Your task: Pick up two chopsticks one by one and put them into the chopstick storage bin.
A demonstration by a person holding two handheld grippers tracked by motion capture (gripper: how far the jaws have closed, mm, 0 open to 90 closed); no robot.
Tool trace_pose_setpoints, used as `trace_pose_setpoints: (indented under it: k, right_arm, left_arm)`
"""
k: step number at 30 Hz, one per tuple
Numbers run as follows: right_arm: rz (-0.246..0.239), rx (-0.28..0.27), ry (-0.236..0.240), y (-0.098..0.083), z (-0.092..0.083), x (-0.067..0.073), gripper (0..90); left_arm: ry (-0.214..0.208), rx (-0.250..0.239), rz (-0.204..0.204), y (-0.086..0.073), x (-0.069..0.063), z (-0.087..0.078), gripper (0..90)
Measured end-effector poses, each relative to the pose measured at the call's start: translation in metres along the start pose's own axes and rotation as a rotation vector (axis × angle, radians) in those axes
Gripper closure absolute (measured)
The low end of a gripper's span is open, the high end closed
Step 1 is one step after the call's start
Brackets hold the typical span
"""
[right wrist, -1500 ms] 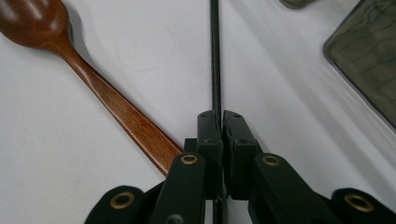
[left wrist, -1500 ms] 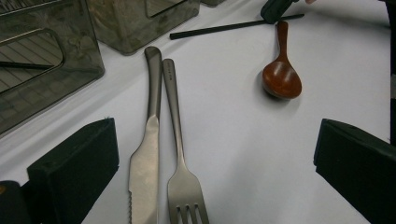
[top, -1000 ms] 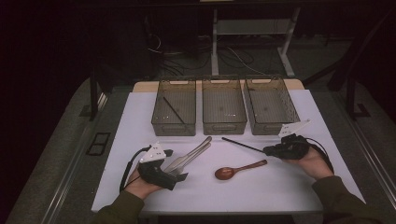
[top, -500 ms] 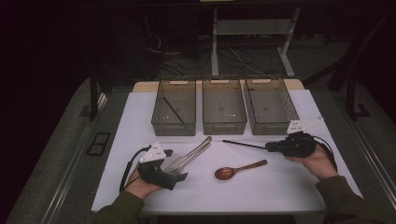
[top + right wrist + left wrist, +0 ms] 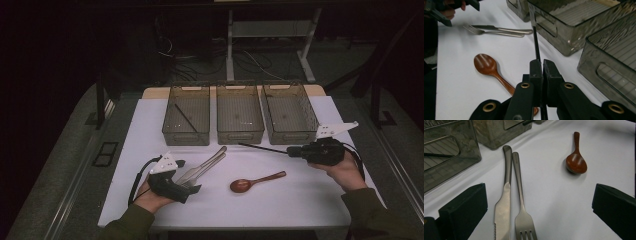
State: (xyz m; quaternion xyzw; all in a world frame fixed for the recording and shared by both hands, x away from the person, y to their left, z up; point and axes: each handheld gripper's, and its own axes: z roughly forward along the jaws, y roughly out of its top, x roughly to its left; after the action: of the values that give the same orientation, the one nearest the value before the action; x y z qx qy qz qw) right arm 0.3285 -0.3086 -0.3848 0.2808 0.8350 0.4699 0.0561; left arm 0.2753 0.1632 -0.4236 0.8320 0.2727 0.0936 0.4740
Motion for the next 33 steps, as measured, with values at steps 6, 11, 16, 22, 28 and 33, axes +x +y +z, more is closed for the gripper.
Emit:
trace_pose_setpoints:
  k: [6, 11, 16, 22, 28, 33]
  right_arm:
    - [0.001, -0.044, 0.005, 0.006, -0.007, 0.000, 86.5]
    - [0.010, -0.062, -0.005, 0.012, -0.008, 0.000, 86.5]
    - [0.023, -0.079, -0.030, 0.022, -0.003, -0.001, 86.5]
    - [0.040, -0.097, -0.039, 0.035, 0.007, 0.000, 86.5]
    - [0.032, -0.086, -0.059, 0.052, 0.023, 0.004, 86.5]
    - [0.024, -0.084, -0.064, 0.062, 0.034, 0.006, 86.5]
  left_arm:
    - [0.002, -0.001, 0.000, 0.000, 0.000, 0.000, 0.0]
    - [0.003, 0.006, 0.003, 0.000, 0.000, 0.001, 0.0]
    - [0.006, 0.005, 0.003, 0.000, 0.000, 0.001, 0.0]
    - [0.004, 0.006, 0.004, 0.000, 0.000, 0.001, 0.0]
    - [0.003, 0.003, 0.003, 0.000, 0.000, 0.000, 0.0]
    - [0.004, -0.004, 0.001, 0.000, 0.000, 0.000, 0.0]
